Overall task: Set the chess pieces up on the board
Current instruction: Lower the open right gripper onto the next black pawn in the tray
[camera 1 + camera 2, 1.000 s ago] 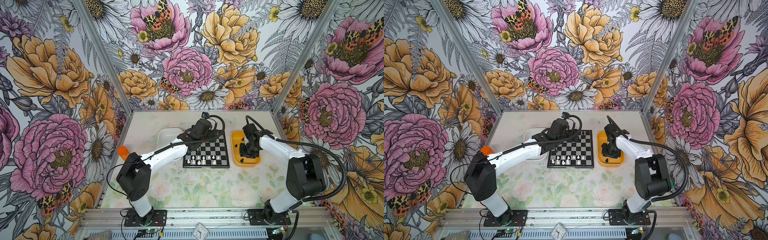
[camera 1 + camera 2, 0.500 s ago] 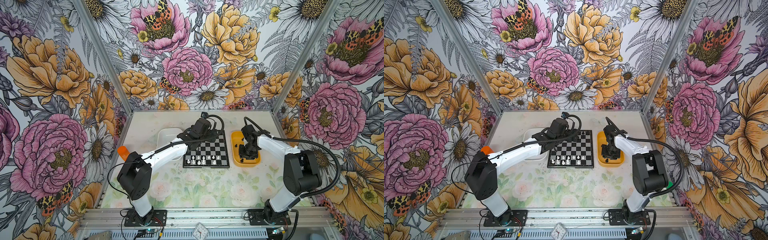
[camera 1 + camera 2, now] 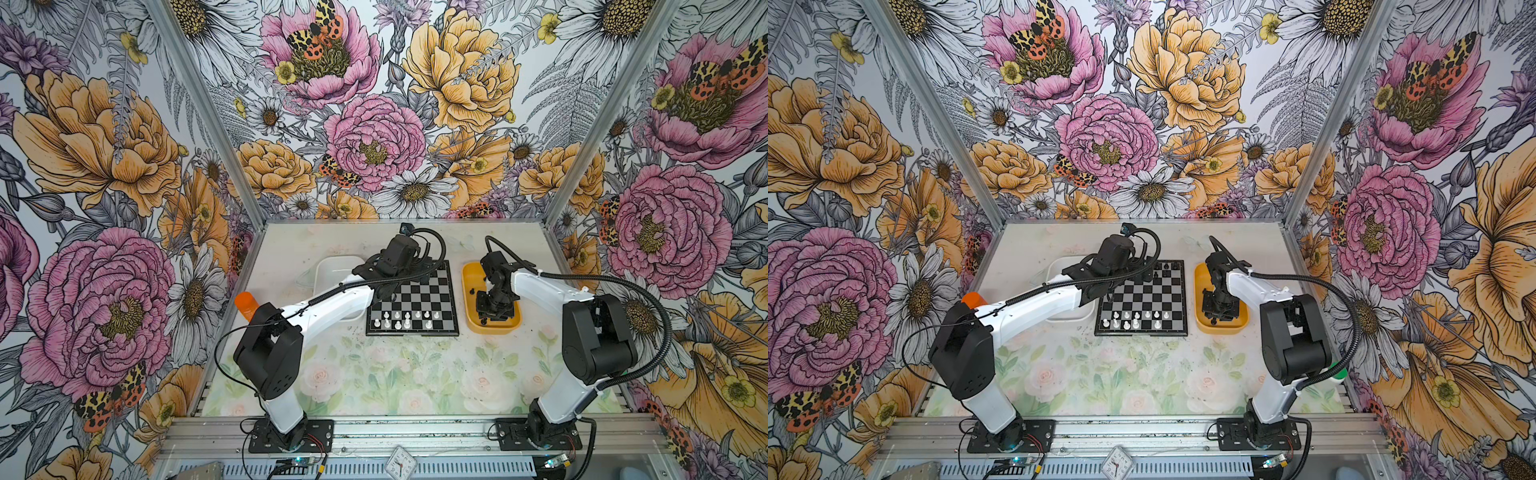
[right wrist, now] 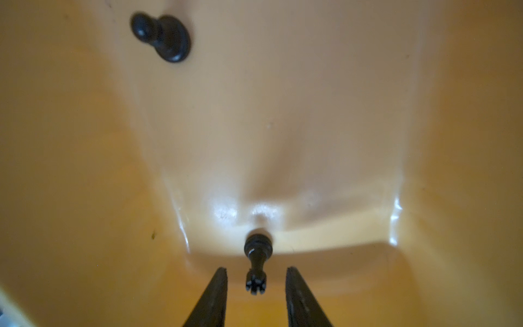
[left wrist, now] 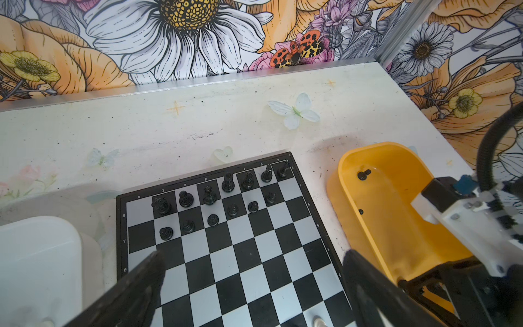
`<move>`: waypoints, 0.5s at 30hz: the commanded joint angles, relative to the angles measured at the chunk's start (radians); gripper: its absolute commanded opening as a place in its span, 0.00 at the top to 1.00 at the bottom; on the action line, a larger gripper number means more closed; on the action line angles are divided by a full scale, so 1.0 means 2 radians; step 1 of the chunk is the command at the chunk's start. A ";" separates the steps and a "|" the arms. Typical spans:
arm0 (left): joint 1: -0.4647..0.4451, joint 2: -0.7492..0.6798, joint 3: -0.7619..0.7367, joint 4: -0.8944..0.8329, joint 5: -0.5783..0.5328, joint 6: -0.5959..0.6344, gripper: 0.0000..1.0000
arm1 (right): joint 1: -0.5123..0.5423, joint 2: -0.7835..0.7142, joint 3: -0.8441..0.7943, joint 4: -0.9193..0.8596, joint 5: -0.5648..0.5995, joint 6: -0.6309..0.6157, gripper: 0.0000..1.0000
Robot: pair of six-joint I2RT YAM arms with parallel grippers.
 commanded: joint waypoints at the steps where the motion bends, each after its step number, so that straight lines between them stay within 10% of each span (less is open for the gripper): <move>1: 0.006 0.003 0.011 -0.007 0.010 -0.002 0.01 | 0.003 0.007 -0.004 0.011 0.009 -0.005 0.65; 15: 0.010 0.009 0.016 -0.007 0.012 -0.002 0.01 | 0.002 0.018 0.000 0.013 0.008 -0.007 0.74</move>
